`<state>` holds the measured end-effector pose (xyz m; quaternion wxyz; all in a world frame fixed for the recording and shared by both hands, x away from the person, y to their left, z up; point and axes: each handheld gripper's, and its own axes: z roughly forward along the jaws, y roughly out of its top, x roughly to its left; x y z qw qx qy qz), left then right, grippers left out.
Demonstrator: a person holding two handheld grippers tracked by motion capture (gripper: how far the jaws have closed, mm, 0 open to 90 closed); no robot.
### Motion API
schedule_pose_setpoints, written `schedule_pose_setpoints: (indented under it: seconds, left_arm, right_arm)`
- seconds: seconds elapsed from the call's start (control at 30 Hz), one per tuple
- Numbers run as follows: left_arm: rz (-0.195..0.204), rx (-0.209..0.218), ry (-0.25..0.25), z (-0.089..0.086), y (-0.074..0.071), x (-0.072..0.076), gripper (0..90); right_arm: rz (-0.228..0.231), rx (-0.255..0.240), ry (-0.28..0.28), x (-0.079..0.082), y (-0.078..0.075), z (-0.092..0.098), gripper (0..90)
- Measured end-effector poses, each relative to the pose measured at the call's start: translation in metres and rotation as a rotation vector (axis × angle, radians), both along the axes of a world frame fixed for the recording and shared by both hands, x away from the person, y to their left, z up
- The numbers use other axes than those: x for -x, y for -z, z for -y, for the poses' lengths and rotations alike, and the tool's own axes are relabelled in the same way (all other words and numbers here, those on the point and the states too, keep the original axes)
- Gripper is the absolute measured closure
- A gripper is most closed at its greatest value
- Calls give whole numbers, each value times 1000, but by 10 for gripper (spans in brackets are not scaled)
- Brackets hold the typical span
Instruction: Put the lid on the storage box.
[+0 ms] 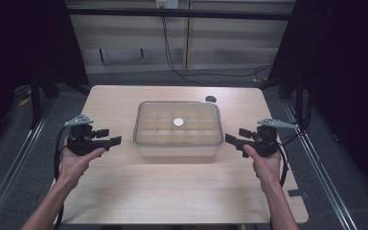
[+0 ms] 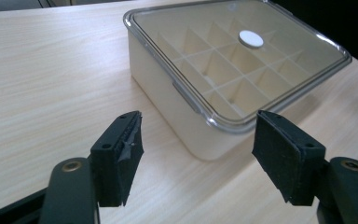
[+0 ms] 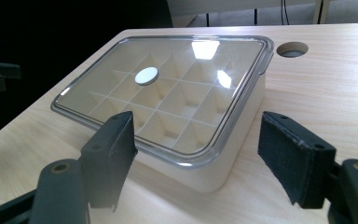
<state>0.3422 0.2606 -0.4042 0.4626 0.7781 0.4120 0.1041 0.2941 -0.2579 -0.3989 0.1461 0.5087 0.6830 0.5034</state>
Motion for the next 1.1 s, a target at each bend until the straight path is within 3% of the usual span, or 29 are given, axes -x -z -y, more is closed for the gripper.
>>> schedule_pose_setpoints:
  seconds: [0.3, 0.53, 0.77, 1.0, 1.1]
  left_arm:
    - [-31, 35, -2, -13, 14, 19, 280]
    - [-34, -2, 2, -14, 24, 38, 295]
    - [-43, 3, -4, -21, 34, 60, 281]
    - [-77, 16, 0, -22, 45, 78, 266]
    - [-76, -4, 4, -23, 49, 86, 263]
  right_arm:
    - [5, -10, 17, 28, 8, 10, 266]
    - [-5, 8, 24, 51, 14, 11, 267]
    - [-22, 12, 45, 74, 25, 15, 267]
    - [-49, 24, 53, 91, 37, 14, 267]
    - [-49, 17, 53, 98, 39, 14, 266]
